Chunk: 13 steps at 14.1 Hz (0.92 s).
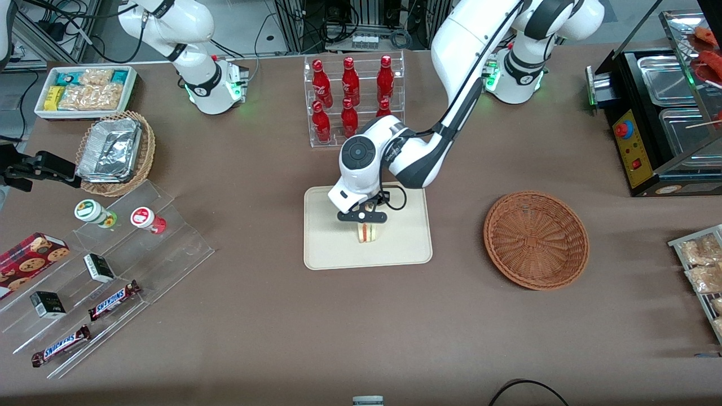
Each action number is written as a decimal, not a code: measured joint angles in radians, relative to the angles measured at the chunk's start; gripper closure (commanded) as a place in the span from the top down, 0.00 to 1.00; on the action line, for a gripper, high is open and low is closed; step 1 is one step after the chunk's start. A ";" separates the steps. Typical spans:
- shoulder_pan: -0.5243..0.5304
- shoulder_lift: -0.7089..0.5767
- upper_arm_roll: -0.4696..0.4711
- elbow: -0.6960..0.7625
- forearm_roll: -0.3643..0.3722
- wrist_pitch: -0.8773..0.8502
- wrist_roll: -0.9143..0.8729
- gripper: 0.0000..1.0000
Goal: Place sandwich from basket to tray
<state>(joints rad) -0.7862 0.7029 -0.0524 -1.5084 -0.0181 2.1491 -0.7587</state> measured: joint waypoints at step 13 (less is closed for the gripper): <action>0.166 -0.309 0.078 0.059 0.000 -0.324 -0.113 1.00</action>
<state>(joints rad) -0.6206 0.3942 0.0253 -1.4491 -0.0182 1.8252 -0.8715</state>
